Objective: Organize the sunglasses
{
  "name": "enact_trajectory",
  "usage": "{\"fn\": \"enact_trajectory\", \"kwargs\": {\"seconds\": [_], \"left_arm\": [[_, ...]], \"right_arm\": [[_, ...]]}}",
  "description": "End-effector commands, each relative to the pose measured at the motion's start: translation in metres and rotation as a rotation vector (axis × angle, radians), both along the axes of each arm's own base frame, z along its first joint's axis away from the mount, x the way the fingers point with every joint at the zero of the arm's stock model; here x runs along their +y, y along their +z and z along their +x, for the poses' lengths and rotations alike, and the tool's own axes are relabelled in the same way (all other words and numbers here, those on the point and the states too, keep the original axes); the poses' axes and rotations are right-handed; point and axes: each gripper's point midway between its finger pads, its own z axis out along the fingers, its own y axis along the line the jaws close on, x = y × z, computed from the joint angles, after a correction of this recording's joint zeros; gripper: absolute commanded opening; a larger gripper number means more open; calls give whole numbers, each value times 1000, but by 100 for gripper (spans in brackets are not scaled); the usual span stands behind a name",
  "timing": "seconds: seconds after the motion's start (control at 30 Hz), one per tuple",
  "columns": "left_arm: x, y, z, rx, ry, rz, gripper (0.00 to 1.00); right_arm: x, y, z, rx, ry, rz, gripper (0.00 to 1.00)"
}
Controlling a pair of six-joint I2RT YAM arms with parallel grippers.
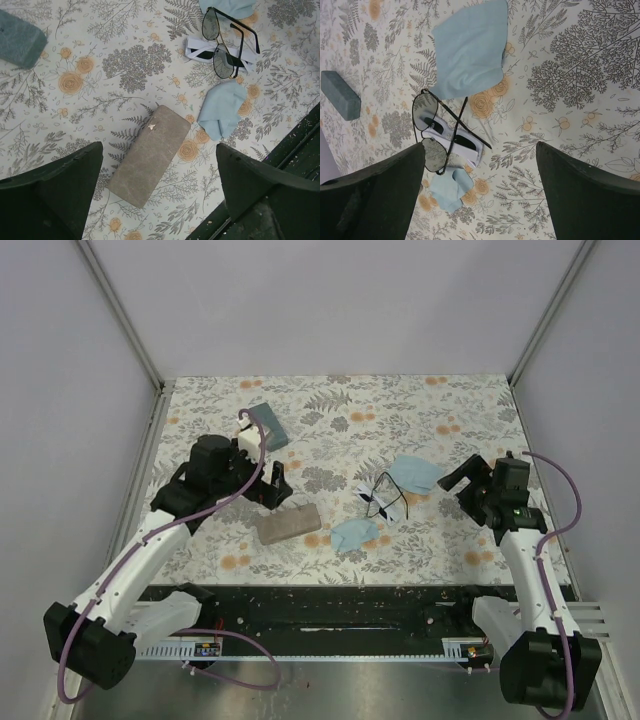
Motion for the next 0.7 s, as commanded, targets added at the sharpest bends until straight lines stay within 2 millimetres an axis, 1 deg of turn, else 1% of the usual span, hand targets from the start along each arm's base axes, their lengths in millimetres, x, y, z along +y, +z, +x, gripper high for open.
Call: {"fn": "enact_trajectory", "kwargs": {"seconds": [0.0,0.07,0.1,0.2,0.27,0.3,0.33,0.37,0.5,0.53,0.6,0.67], "left_arm": [[-9,24,8,-135,-117,22,99],[-9,15,13,-146,-149,66,99],[-8,6,18,-130,-147,95,99],[-8,-13,31,-85,-153,156,99],[-14,-24,36,-54,-173,178,99],[-17,-30,38,-39,-185,192,99],[-19,-33,40,-31,-187,205,99],[-20,-36,43,-21,-179,217,99],[-28,-50,49,45,-206,271,99],[-28,-55,52,55,-209,300,99],[-32,-60,57,63,-213,358,99],[-37,-68,55,87,-245,395,99]], "right_arm": [[1,41,14,-160,44,-43,100],[-1,46,13,-180,43,-59,99],[0,49,13,-193,55,-64,99],[7,53,11,-222,97,-55,99],[15,53,10,-246,150,-39,99],[24,55,8,-264,209,-19,100],[31,56,8,-277,244,-5,100],[33,56,7,-281,254,3,99],[29,48,8,-265,243,-15,100],[29,49,9,-269,243,-14,99],[33,47,9,-272,261,3,99],[37,50,9,-287,287,16,99]]}}
